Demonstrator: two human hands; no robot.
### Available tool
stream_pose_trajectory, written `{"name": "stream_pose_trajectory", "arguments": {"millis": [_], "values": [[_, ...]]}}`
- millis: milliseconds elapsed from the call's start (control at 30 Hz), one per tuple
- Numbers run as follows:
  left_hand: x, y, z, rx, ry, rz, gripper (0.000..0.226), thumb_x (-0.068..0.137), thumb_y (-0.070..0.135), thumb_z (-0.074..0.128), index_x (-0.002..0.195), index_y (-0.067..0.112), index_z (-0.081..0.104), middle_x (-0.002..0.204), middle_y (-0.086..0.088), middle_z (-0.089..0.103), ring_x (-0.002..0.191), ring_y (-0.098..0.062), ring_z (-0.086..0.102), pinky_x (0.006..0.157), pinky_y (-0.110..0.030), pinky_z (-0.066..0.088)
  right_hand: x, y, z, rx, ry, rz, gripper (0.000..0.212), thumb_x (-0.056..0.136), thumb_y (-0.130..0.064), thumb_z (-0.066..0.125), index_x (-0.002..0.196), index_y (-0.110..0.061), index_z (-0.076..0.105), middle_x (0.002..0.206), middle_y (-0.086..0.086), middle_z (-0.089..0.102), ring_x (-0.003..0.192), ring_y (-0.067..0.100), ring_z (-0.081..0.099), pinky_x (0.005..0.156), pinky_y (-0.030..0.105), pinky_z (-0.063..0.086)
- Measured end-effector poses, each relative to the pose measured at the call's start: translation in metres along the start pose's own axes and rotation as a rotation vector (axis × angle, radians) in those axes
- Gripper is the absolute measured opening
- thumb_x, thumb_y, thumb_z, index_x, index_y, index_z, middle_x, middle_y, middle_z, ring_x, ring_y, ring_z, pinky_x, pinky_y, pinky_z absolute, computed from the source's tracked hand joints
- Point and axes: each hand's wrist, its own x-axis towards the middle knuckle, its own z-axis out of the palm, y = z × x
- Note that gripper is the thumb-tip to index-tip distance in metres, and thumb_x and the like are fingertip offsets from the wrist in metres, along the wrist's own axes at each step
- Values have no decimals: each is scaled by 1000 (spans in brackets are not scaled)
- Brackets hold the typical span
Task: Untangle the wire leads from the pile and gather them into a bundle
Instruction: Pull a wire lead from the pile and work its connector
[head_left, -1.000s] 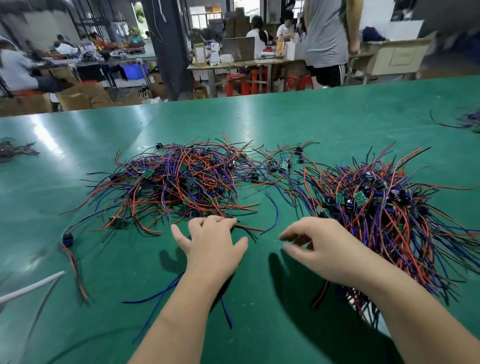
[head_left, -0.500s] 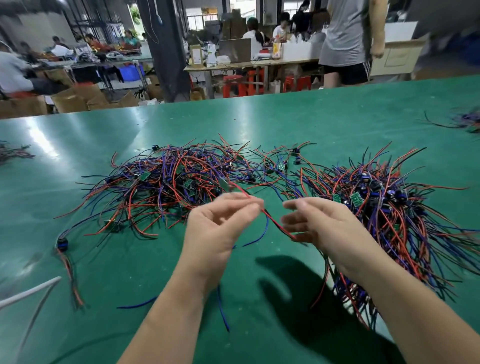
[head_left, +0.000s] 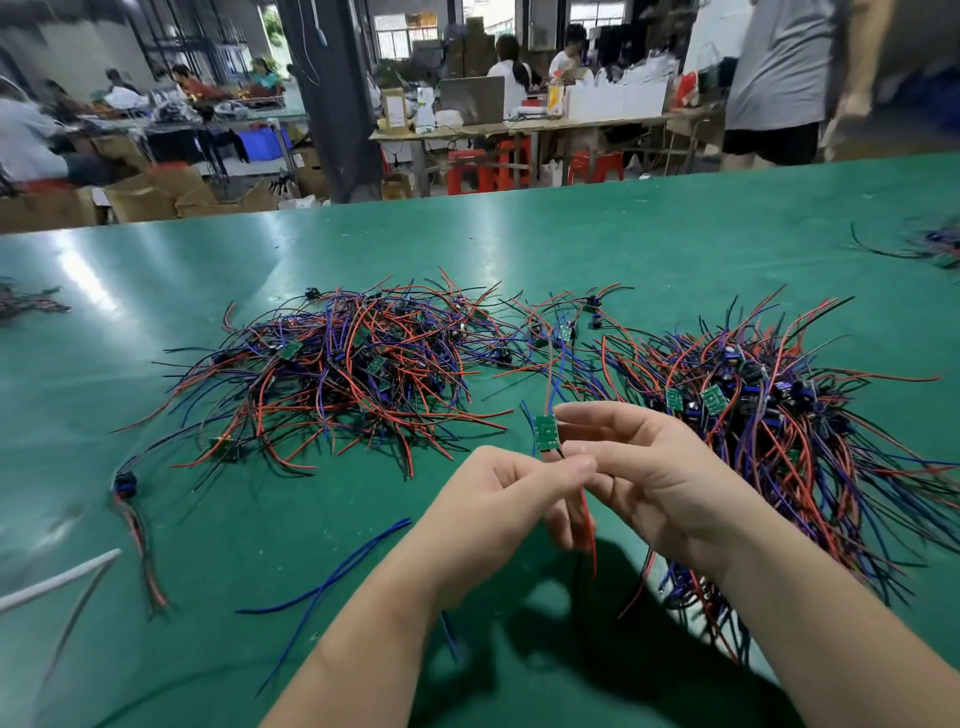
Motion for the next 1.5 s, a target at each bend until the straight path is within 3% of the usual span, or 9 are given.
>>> {"name": "stream_pose_trajectory", "arguments": {"millis": [133, 300, 500, 633, 767, 933, 1267, 1400, 1500], "values": [[5, -2, 1, -13, 370, -132, 53, 58, 65, 77, 52, 15, 62, 61, -7, 67, 55, -18, 65, 59, -30, 56, 2, 3, 2, 22, 54, -45, 31, 47, 0, 72, 77, -7, 72, 75, 8, 71, 67, 12, 68, 58, 16, 52], [6, 1, -2, -189, 488, -89, 15, 81, 17, 71, 88, 4, 66, 68, -6, 71, 54, -14, 66, 50, -24, 54, -1, 4, 4, -49, 35, -48, 20, 54, -3, 70, 73, -7, 75, 76, 10, 71, 66, 12, 67, 59, 16, 52], [4, 7, -1, -446, 274, -199, 7, 85, 10, 61, 88, 5, 66, 72, -7, 72, 46, -8, 58, 48, -21, 52, 2, 1, 4, -1, 99, -33, 26, 67, -17, 65, 90, -7, 70, 69, 0, 66, 53, 7, 57, 52, 15, 46], [1, 9, 6, -508, 112, -260, 23, 78, 20, 62, 92, 2, 67, 81, -12, 69, 47, -8, 58, 48, -22, 53, -2, 0, 4, -11, -42, 4, 20, 71, -23, 62, 77, -12, 77, 78, 2, 70, 64, 12, 60, 59, 21, 47], [2, 12, 7, -492, 104, -299, 26, 86, 32, 58, 85, 10, 72, 83, -13, 70, 47, -11, 58, 48, -23, 52, -2, -1, 4, -87, -51, -56, 20, 60, -27, 71, 66, -9, 75, 66, 9, 64, 61, 18, 55, 54, 24, 52], [0, 7, 8, -432, 37, -282, 27, 71, 36, 66, 73, 10, 73, 65, -2, 67, 45, -5, 58, 47, -19, 52, -3, 1, 4, -212, 34, -62, 27, 56, -35, 73, 65, -10, 75, 54, 2, 58, 48, 10, 44, 47, 18, 35], [-10, 3, 17, -408, -378, -453, 22, 87, 28, 58, 77, 20, 76, 69, 5, 70, 54, -1, 63, 52, -15, 52, 11, -32, -26, 278, 439, -82, 14, 85, -22, 63, 76, -11, 63, 57, -7, 59, 39, 0, 42, 37, 9, 33], [-11, 2, 17, -477, -439, -374, 15, 83, 34, 69, 84, 20, 76, 77, 4, 72, 60, -1, 66, 56, -17, 54, 13, -32, -32, 392, 457, -116, 26, 92, -30, 56, 78, -10, 64, 57, -4, 57, 39, 0, 46, 37, 9, 36], [-10, 0, 10, -589, -435, -255, 33, 70, 45, 76, 90, 19, 75, 83, 6, 71, 73, -2, 66, 62, -20, 56, 14, -29, -32, 434, 429, -113, 31, 99, -28, 46, 88, -7, 65, 67, 4, 61, 42, 4, 52, 41, 13, 42]]}}
